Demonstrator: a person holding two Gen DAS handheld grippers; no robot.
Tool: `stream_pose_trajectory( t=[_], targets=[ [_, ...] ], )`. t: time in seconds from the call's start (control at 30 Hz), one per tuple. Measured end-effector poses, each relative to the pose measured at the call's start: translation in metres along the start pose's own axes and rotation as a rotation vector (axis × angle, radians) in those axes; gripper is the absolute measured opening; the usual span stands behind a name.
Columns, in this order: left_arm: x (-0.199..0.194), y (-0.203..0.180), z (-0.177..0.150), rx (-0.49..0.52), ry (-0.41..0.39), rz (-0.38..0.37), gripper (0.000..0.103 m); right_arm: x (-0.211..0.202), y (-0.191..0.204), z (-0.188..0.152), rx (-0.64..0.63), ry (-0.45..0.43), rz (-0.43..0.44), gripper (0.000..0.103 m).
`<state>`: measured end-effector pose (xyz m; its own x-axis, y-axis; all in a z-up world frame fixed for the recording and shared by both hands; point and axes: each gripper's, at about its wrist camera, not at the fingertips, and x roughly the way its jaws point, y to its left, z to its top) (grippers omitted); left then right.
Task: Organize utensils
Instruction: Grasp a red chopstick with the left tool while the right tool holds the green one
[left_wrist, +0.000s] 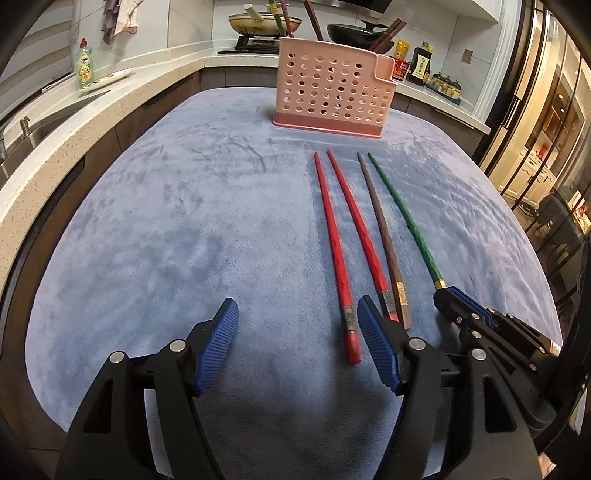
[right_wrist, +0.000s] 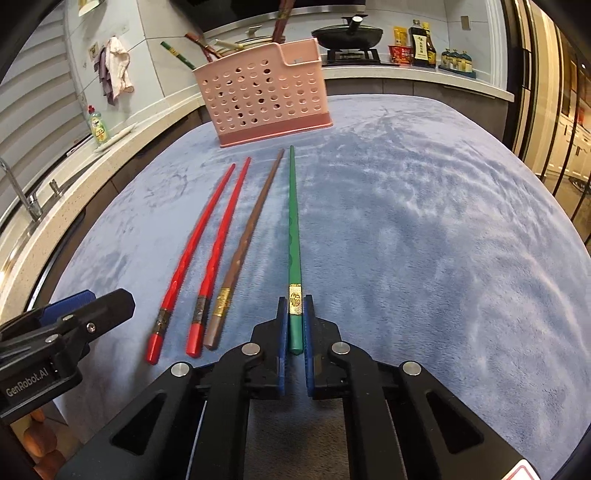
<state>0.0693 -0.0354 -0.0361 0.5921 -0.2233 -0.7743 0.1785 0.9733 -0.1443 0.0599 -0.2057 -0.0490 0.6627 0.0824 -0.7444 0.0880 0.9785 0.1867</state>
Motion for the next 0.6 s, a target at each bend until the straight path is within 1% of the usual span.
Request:
stream_pose_trajectory(
  t=[0.2,0.3,0.47,0.6],
  targets=[
    [0.012,-0.008,-0.005,0.009,0.025,-0.005,0.064,-0.003,-0.009,-0.002,0.026,-0.004,0.015,0.006],
    [0.02,-0.01,-0.008,0.015,0.029,0.007,0.063,-0.003,-0.01,-0.003,0.027,-0.007,0.016,0.006],
    [0.024,-0.013,-0.009,0.031,0.017,0.039,0.057,-0.003,-0.01,-0.004,0.028,-0.009,0.017,0.007],
    [0.025,-0.012,-0.008,0.04,0.014,0.059,0.047,-0.002,-0.01,-0.004,0.029,-0.009,0.019,0.006]
  ],
)
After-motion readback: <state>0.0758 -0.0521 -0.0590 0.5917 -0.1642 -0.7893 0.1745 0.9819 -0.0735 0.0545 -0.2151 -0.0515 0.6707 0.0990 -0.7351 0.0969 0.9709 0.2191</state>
